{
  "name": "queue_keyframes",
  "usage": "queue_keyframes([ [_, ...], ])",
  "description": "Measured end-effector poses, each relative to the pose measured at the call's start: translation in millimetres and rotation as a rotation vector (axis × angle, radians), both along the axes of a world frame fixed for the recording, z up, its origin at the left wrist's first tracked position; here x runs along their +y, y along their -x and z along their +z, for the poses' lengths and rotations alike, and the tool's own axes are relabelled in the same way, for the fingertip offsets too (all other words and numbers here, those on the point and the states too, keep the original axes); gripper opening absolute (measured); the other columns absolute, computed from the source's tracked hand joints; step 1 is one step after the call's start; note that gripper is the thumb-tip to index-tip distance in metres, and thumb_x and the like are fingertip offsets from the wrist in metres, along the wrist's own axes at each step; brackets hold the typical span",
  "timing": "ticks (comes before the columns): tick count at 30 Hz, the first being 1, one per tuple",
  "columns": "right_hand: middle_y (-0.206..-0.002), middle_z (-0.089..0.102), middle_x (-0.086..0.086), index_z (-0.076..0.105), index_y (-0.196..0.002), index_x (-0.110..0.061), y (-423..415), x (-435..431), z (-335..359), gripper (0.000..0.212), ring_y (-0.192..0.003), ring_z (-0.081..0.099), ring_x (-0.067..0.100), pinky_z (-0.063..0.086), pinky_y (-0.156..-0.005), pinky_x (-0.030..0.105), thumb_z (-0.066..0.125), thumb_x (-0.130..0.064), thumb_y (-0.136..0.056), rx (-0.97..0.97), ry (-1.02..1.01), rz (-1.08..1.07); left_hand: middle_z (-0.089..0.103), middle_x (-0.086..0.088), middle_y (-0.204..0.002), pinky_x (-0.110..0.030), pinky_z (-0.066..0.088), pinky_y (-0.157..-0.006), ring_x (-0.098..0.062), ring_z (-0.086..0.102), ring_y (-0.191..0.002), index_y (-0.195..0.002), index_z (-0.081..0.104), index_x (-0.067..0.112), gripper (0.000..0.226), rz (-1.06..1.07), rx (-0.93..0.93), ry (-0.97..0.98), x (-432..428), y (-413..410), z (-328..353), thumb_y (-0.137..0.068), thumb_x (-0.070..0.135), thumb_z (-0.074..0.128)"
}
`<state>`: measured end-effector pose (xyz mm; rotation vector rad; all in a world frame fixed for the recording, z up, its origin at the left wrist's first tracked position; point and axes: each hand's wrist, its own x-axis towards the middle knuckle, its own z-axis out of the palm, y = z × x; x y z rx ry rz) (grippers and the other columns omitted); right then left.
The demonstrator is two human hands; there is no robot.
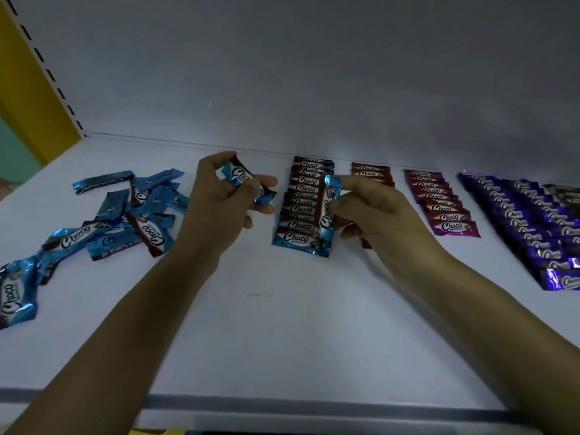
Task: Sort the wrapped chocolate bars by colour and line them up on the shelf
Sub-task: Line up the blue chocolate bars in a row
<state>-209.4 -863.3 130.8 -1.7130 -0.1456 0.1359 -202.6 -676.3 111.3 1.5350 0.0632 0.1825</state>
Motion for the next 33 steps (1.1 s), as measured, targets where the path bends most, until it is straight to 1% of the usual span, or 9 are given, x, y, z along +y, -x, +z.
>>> queue_keyframes([
  [2,-0.075,0.061,0.012,0.060,-0.105,-0.018,3,-3,0,0.031,-0.064,0.060,0.014,0.052,-0.059,0.021,0.053,0.007,-0.088,-0.015,-0.023,0.047,0.071,0.012,-0.093,-0.012,0.044,-0.047,-0.003,0.066,-0.063,-0.115,0.044,0.017,0.019,0.008,-0.013,-0.040,2,-2,0,-0.098,0.013,0.051],
  [6,-0.077,0.069,0.015,0.055,-0.082,-0.014,16,-5,-7,0.022,-0.065,0.067,0.020,0.052,-0.055,0.026,0.063,0.006,-0.082,-0.061,0.156,0.105,0.070,0.013,-0.090,-0.013,0.046,-0.048,-0.003,0.068,-0.063,-0.093,0.052,0.023,0.010,0.016,-0.015,-0.076,2,-1,-3,-0.097,0.013,0.053],
  [8,-0.079,0.071,0.010,0.055,-0.084,-0.018,24,-5,-11,0.022,-0.065,0.067,0.007,0.046,-0.052,0.018,0.067,0.000,-0.081,-0.095,0.284,0.149,0.067,0.008,-0.089,-0.013,0.046,-0.048,-0.005,0.069,-0.066,-0.095,0.053,0.023,0.010,0.047,-0.036,-0.122,2,0,-4,-0.095,0.013,0.056],
  [10,-0.084,0.068,-0.009,0.059,-0.090,-0.027,31,-8,-11,0.023,-0.070,0.063,-0.002,0.044,-0.055,0.010,0.070,-0.009,-0.082,-0.190,0.465,0.224,0.067,0.004,-0.088,-0.013,0.044,-0.044,-0.007,0.069,-0.063,-0.100,0.054,0.023,0.014,0.058,-0.053,-0.152,1,1,-4,-0.093,0.013,0.059],
  [15,-0.074,0.066,-0.013,0.069,-0.081,-0.021,32,-17,-2,0.006,-0.071,0.059,0.001,0.049,-0.062,0.017,0.072,-0.016,-0.081,-0.220,0.700,0.328,0.068,0.001,-0.080,-0.009,0.038,-0.040,0.000,0.060,-0.048,-0.106,0.058,0.013,0.017,0.061,-0.076,-0.182,-5,2,-3,-0.090,0.015,0.063],
  [22,-0.072,0.061,-0.016,0.065,-0.075,-0.028,7,-7,-9,0.010,-0.063,0.053,0.000,0.039,-0.056,0.010,0.071,-0.022,-0.082,-0.296,0.772,0.184,0.066,0.006,-0.083,-0.006,0.040,-0.046,0.007,0.060,-0.058,-0.092,0.054,0.022,0.009,0.214,-0.092,-0.094,-1,-1,-2,-0.092,0.018,0.062],
  [26,-0.071,0.055,-0.019,0.063,-0.078,-0.027,1,-1,-13,0.010,-0.060,0.049,-0.008,0.035,-0.056,0.004,0.072,-0.027,-0.080,-0.346,0.873,0.177,0.067,0.011,-0.083,-0.010,0.048,-0.053,0.004,0.066,-0.067,-0.089,0.052,0.026,0.013,0.157,-0.079,-0.074,0,1,1,-0.092,0.018,0.061],
  [29,-0.072,0.055,-0.016,0.056,-0.078,-0.023,-2,-3,-14,0.017,-0.063,0.049,-0.011,0.038,-0.055,0.006,0.073,-0.020,-0.079,-0.391,0.805,0.142,0.072,0.007,-0.077,-0.015,0.052,-0.059,-0.005,0.070,-0.072,-0.086,0.058,0.020,0.008,0.062,-0.016,0.000,0,1,0,-0.090,0.014,0.063],
  [33,-0.075,0.058,-0.012,0.058,-0.083,-0.019,-6,0,-4,0.009,-0.064,0.051,-0.003,0.039,-0.057,0.009,0.066,-0.017,-0.087,-0.477,0.508,0.003,0.074,0.003,-0.075,-0.019,0.054,-0.059,-0.011,0.072,-0.074,-0.082,0.063,0.013,0.005,-0.063,0.054,0.080,1,3,1,-0.087,0.014,0.065],
])
